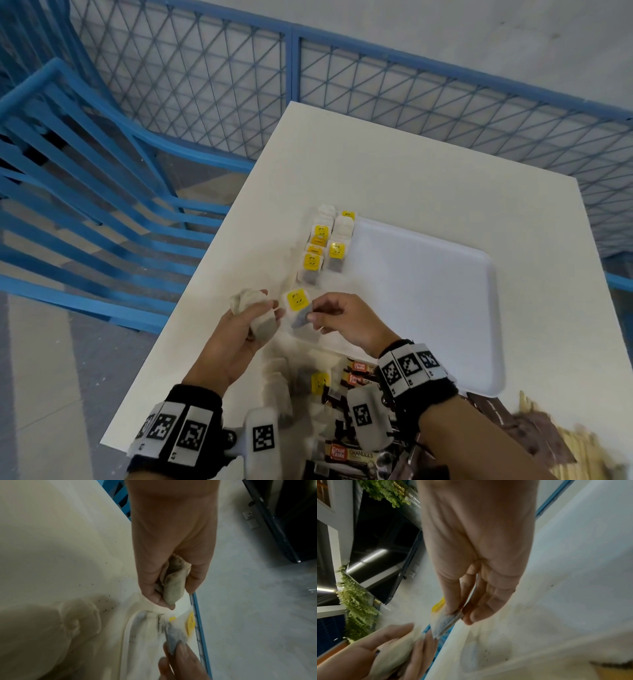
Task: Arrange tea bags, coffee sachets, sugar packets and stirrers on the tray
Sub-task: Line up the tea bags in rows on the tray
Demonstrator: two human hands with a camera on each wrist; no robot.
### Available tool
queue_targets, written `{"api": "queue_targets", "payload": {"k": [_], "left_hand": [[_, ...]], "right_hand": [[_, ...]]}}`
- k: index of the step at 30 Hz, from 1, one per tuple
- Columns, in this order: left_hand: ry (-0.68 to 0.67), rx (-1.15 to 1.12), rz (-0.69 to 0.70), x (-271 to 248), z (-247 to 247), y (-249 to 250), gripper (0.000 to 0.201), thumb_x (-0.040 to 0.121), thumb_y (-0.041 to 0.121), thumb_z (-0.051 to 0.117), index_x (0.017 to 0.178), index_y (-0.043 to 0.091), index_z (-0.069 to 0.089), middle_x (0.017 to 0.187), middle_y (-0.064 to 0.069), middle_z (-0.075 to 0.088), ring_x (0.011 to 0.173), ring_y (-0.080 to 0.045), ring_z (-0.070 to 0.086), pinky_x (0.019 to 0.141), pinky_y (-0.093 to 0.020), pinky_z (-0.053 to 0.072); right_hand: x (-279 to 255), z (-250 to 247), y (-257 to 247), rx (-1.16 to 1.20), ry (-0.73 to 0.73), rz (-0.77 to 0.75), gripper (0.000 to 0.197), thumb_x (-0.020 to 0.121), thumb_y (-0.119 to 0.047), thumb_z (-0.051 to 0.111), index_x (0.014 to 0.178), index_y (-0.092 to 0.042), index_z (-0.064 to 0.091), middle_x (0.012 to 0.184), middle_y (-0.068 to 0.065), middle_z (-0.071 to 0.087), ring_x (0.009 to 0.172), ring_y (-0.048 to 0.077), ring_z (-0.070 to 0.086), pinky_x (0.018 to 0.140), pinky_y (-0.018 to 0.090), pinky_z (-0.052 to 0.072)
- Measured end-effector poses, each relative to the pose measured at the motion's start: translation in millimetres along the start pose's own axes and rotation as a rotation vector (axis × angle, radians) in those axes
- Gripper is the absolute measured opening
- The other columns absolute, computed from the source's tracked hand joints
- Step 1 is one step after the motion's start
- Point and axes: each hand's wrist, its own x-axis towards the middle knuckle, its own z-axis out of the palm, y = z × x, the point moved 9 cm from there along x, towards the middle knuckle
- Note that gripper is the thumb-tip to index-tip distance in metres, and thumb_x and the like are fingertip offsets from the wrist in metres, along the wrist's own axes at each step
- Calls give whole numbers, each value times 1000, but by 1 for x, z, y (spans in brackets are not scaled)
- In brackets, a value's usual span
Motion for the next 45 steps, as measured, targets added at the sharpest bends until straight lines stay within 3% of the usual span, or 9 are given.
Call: {"api": "queue_targets", "payload": {"k": [6, 10, 16, 23, 30, 35, 40, 42, 45], "left_hand": [[-27, -116, -31, -3, -1, 3, 25, 88, -6, 40, 103, 5, 56, 98, -15, 52, 91, -27, 59, 73, -30, 57], [-39, -34, -9, -5, 3, 5, 25, 91, -5, 40, 106, 8, 54, 102, -11, 55, 94, -27, 62, 86, -35, 52], [-66, 5, -9, -3, 3, 5, 24, 90, -4, 49, 109, 9, 57, 98, -13, 64, 94, -29, 69, 79, -34, 56], [-56, 75, -6, -4, 5, 2, 25, 87, -2, 55, 107, 13, 60, 95, -7, 66, 91, -25, 68, 71, -29, 58], [-17, 144, 18, -7, 2, 5, 25, 87, -1, 56, 104, 17, 61, 93, -1, 62, 87, -15, 59, 81, -33, 48], [-14, 143, 35, -7, 4, 8, 26, 87, 2, 58, 108, 17, 58, 96, -2, 61, 89, -15, 58, 80, -30, 49], [-14, 164, 48, -7, 8, 7, 35, 85, 5, 62, 117, 17, 55, 102, -3, 62, 93, -16, 61, 71, -26, 50], [-10, 177, 56, -8, 9, 7, 35, 85, 5, 63, 117, 18, 55, 102, -2, 63, 93, -15, 61, 71, -26, 49], [-12, 210, 73, -10, 12, 7, 29, 85, 5, 63, 109, 20, 58, 97, 0, 65, 91, -15, 61, 73, -26, 49]], "right_hand": [[9, -52, 9, -38, 319, 35, 9, 81, -7, 69, 81, -12, 62, 72, 1, 64, 53, 9, 56, 47, 8, 40], [18, -76, 15, -74, 476, 56, 11, 78, -9, 72, 78, -11, 61, 71, 8, 66, 53, 12, 55, 59, 18, 47], [28, -81, 5, -182, 517, 26, 11, 79, -13, 72, 78, -14, 61, 68, -2, 61, 57, 10, 55, 53, 12, 45], [39, -79, 4, -251, 555, 31, 12, 79, -15, 71, 87, -8, 65, 76, 0, 60, 78, 16, 56, 75, 25, 46], [40, -81, 6, -248, 603, 34, 13, 80, -16, 70, 88, -9, 62, 67, -11, 53, 75, 12, 54, 58, 8, 37], [34, -79, 4, -239, 620, 14, 21, 81, -19, 70, 89, -12, 52, 70, -7, 52, 76, 14, 52, 60, 16, 38], [25, -61, -10, -228, 533, -37, 11, 87, -24, 62, 90, -15, 56, 74, -6, 56, 69, 10, 53, 64, 18, 41], [22, -40, -15, -205, 387, -39, 11, 90, -26, 57, 91, -16, 59, 77, -3, 60, 68, 12, 55, 68, 21, 45], [12, -2, -18, -126, 114, -16, 22, 95, -29, 49, 98, -11, 62, 80, -1, 63, 64, 9, 56, 55, 11, 42]]}}
